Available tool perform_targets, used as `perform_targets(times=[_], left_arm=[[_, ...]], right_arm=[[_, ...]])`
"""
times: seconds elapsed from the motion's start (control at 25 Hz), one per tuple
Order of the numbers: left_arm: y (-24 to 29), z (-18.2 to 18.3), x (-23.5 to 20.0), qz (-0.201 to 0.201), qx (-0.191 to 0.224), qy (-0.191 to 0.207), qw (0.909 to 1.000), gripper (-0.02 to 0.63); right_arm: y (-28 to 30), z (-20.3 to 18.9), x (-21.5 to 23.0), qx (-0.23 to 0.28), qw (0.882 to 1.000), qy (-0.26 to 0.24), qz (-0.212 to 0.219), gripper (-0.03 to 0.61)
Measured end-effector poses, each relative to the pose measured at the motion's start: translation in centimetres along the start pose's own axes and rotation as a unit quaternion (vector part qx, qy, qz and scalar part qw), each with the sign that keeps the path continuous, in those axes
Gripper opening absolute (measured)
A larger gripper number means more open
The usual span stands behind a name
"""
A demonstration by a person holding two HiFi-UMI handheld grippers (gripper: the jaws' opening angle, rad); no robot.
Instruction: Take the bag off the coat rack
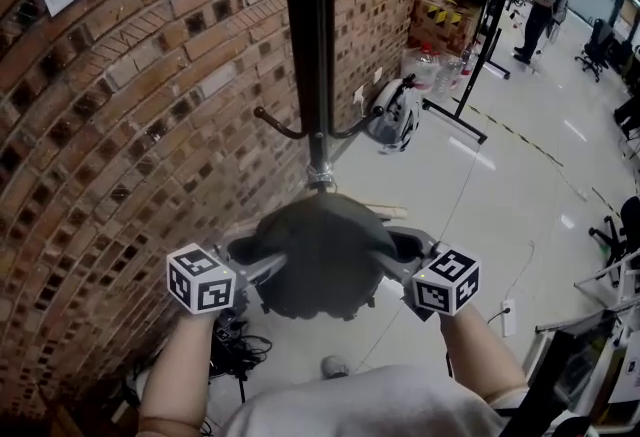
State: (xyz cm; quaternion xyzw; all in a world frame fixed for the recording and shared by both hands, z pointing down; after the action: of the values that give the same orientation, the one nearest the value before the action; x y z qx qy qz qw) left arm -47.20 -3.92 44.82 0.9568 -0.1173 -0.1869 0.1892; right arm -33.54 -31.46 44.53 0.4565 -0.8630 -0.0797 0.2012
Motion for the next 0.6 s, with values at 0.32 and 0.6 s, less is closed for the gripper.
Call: perform_targets(times=[0.32, 0.6], left_arm=[[-2.4, -2.4, 3.8, 0.001, 0.014, 0.000, 0.9999, 0.195], [-7.5, -7.9, 10.2, 0.005, 0.023, 0.007, 0.9997, 0.195]], right_arm=[[-2.6, -1.5, -4.1, 0.007, 1.000, -0.015, -0.003, 0.144], [-6.6, -6.0, -11.8, 0.018, 1.000, -0.017, 0.002, 0.146]])
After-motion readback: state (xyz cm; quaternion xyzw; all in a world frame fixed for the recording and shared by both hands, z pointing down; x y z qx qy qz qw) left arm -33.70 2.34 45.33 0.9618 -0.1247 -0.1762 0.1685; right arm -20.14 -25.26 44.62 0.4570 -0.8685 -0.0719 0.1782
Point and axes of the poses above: the fingertips, and each gripper's own axes: y forward along the fingers, x to its right, z out of its top, the point moved 10 cm from there along -y, backward along the fingers, and after that the axes turned 7 degrees about z, right-handed, at the moved point
